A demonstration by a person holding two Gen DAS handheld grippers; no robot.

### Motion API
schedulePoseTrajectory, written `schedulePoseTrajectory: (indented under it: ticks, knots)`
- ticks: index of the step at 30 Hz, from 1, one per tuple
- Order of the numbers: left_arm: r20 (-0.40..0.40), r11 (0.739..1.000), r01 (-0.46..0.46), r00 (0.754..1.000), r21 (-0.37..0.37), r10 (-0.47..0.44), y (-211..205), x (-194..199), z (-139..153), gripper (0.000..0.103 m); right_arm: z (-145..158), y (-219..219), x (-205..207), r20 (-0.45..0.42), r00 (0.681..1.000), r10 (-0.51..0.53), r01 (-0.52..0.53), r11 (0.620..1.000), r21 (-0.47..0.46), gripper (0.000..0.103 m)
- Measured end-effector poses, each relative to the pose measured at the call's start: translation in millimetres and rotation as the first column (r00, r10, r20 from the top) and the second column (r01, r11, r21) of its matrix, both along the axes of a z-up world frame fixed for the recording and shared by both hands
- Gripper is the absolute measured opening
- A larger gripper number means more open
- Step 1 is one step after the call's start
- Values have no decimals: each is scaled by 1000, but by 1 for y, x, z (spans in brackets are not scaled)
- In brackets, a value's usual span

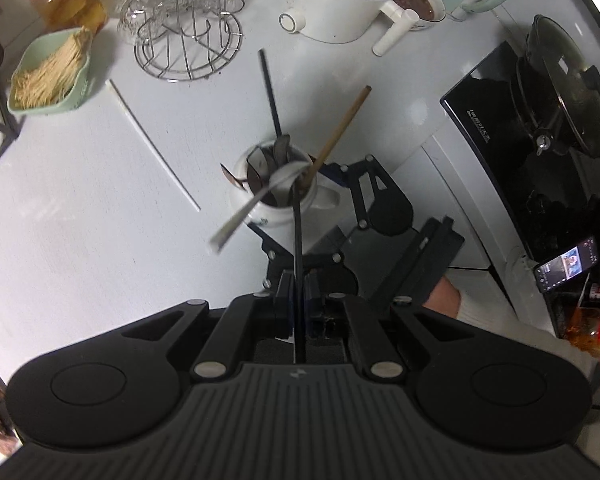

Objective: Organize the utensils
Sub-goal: 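Carry the black chopstick over the mug held by the right tool, then lower the black chopstick into the mug and open the left tool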

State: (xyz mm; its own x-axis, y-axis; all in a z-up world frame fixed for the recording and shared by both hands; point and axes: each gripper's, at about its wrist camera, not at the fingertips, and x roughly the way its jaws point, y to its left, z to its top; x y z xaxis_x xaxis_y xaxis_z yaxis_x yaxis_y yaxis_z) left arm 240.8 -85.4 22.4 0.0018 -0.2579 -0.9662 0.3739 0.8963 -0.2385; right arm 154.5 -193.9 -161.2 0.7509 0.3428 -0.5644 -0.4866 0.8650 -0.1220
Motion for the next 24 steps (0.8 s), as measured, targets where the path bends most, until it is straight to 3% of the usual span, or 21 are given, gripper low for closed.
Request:
schedulePoseTrajectory:
  ticks: [13,24]
  knots:
    - [49,990,129,990,56,-132,-30,20,-18,5,0,2,-1,0,1000,-13,13,1000,-11,89]
    - [48,986,159,986,57,-162,-33,26,-35,5,0,3,-1,1,1000,-20,20,1000,-17,89]
